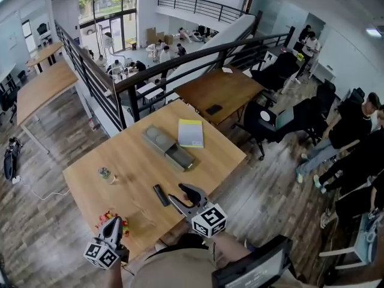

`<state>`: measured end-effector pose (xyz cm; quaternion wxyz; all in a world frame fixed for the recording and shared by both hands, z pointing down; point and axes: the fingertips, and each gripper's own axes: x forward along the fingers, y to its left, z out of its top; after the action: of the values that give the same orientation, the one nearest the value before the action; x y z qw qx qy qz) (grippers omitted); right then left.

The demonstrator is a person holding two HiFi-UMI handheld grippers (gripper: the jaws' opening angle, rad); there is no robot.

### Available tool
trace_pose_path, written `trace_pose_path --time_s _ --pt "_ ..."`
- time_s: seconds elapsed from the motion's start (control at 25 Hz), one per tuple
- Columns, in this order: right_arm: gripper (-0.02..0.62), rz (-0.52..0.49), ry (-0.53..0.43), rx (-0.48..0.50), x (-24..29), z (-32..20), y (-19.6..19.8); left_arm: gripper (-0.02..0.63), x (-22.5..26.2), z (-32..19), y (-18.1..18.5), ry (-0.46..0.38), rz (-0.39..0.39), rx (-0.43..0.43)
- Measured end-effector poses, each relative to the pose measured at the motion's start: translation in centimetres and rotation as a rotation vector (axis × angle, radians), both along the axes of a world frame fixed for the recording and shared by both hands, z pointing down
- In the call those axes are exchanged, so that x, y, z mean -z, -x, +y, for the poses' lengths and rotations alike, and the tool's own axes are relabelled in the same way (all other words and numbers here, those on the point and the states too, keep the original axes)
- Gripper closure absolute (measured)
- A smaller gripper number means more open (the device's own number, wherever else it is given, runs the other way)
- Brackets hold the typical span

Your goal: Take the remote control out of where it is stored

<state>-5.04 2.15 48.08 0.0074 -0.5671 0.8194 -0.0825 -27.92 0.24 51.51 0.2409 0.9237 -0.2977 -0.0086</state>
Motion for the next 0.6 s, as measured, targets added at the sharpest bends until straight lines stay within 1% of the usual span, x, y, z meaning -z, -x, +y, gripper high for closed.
trace_pose_path --time_s 0.12,0.24,0.4,0.6 --pt "0.385 0.009 0.014 -0.004 -0.8 -0.8 -1.5 0.606 -1.1 -0.4 -1.6 0.003 -0.027 -0.004" --pt "0.387 -0.007 0.05 0.002 -1.5 -0.5 -2.8 0.606 -2.3 0.1 -3.1 0.039 -0.046 0.0" --pt "0.387 -0.035 0.097 0.013 -2.7 0.4 -4.2 0.606 -3.7 0.5 -5.4 0.076 -0.064 -0.002" --pt "0.39 -0.029 0.132 0.023 -4.0 1.0 -6.1 0.606 -4.6 0.8 -8.5 0.107 -0.07 -0.007"
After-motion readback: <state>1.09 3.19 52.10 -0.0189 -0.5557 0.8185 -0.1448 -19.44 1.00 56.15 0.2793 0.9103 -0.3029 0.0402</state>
